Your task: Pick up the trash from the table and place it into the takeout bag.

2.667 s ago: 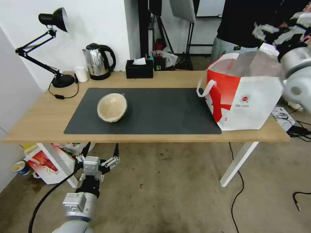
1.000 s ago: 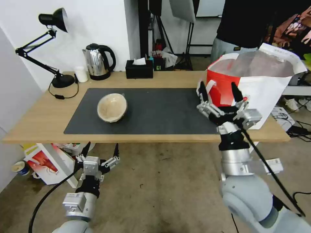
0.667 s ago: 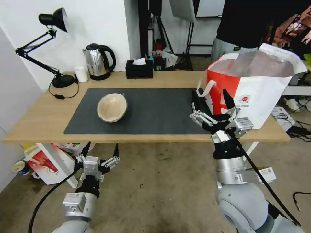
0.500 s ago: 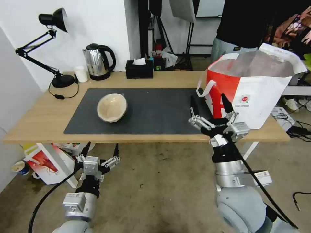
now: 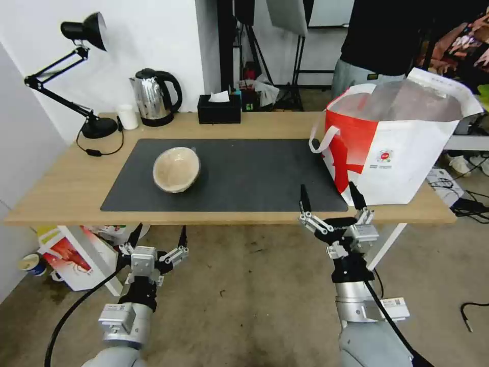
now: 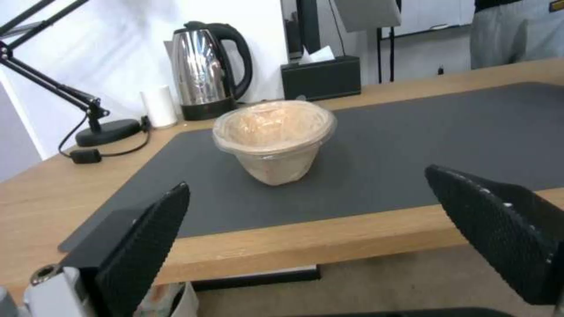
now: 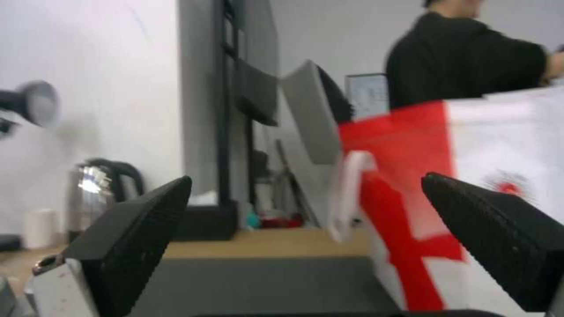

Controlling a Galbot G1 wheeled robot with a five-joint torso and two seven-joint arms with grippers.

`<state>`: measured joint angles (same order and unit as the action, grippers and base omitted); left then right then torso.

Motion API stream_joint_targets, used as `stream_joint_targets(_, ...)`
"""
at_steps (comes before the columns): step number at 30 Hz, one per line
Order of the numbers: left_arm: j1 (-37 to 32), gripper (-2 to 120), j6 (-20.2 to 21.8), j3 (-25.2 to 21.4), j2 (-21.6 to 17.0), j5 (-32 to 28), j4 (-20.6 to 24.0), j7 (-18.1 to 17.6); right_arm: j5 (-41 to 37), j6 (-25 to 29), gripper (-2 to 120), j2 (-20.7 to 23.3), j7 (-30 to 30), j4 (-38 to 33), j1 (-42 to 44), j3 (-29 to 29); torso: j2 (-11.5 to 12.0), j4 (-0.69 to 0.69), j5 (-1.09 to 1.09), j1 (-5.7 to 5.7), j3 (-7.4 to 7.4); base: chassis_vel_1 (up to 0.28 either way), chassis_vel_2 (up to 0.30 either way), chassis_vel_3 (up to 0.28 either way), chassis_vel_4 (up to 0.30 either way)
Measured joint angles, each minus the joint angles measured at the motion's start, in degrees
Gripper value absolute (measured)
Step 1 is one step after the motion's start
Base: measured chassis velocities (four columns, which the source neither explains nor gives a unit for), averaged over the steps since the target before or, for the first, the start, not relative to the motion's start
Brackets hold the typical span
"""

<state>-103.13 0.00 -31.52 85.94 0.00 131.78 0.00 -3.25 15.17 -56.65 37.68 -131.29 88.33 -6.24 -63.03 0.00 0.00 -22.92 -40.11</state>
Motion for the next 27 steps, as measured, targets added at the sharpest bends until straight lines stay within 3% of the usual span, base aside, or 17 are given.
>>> stream_joint_targets(15,0.0,100,0.0,0.0,0.0,0.0,0.0,0.0,4.0,-0.7,100,-1.6,6.1,2.0,5.4,0.2,0.0,0.01,0.0,0.0,0.0,0.0,0.0,0.0,0.0)
stream_joint_targets(27,0.0,100,0.0,0.0,0.0,0.0,0.0,0.0,4.5,3.8,100,-1.1,4.0,5.1,7.3,0.5,0.0,0.0,0.0,0.0,0.0,0.0,0.0,0.0,0.0)
